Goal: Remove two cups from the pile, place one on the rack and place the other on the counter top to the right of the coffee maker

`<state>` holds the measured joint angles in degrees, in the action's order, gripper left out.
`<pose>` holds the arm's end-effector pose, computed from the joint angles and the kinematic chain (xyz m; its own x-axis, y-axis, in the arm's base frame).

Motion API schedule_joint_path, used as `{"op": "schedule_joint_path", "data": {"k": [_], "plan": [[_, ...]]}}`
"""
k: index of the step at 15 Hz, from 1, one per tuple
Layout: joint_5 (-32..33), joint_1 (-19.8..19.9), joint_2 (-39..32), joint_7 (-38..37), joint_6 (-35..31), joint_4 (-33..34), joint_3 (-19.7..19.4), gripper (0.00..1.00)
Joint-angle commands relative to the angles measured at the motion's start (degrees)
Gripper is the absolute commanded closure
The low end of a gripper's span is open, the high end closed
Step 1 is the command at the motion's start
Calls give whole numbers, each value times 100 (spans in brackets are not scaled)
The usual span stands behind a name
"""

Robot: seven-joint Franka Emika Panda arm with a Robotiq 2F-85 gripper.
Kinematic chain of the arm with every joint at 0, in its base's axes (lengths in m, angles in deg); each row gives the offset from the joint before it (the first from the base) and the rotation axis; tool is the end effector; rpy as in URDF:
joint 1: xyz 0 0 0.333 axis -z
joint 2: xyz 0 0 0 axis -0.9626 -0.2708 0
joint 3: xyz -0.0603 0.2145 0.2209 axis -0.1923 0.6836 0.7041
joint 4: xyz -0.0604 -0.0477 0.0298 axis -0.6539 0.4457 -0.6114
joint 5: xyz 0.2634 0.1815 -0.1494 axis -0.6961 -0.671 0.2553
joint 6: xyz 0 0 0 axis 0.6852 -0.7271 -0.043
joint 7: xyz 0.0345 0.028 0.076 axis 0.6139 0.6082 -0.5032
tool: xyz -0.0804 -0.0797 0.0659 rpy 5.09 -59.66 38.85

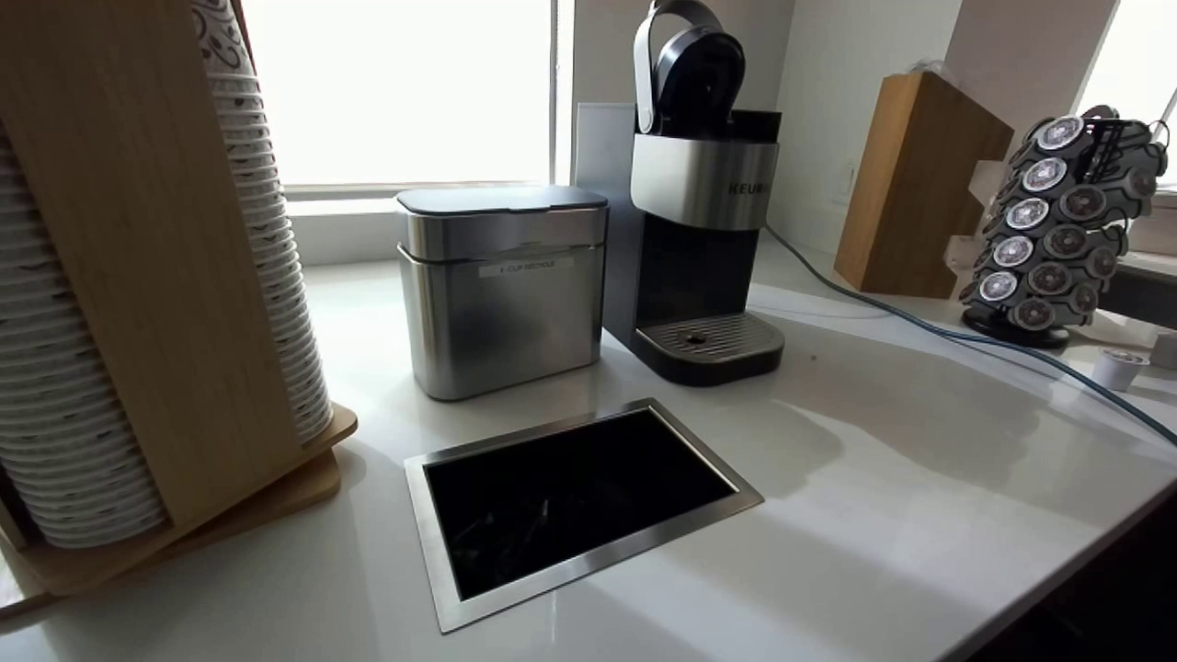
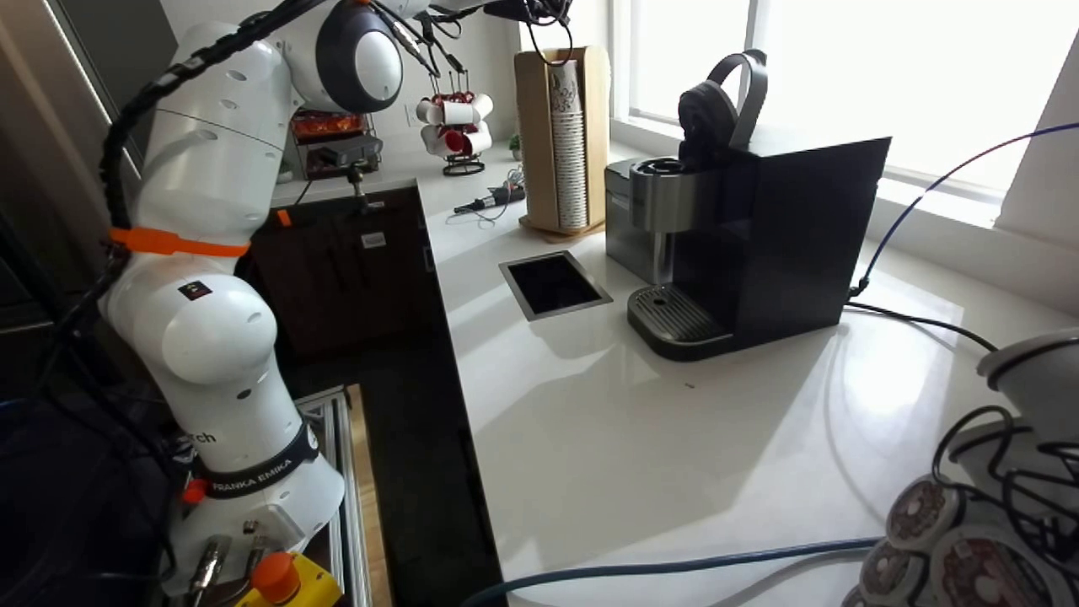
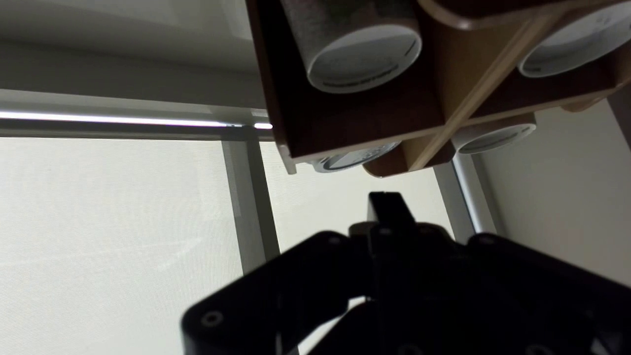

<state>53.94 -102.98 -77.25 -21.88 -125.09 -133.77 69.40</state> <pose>0.5986 0.4102 0.6769 0.5735 0.0741 0.8158 0.3972 -0.8961 -0.1978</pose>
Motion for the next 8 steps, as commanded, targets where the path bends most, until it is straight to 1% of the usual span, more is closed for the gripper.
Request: {"op": "schedule_joint_path", "data": {"k": [1,2,4,5,6,8], "plan": [[-81,40,232,-294,377,-289,-31,74],[-29,21,200,-409,468,-249,-77,73],[13,-18,133,-788,739,-157,-188,60],[170,-93,76,-1116,875,-94,-357,53],[152,-93,7,-1260,999,-32,-385,44],[125,-133,-89,-1504,1157,71,-447,30]]}}
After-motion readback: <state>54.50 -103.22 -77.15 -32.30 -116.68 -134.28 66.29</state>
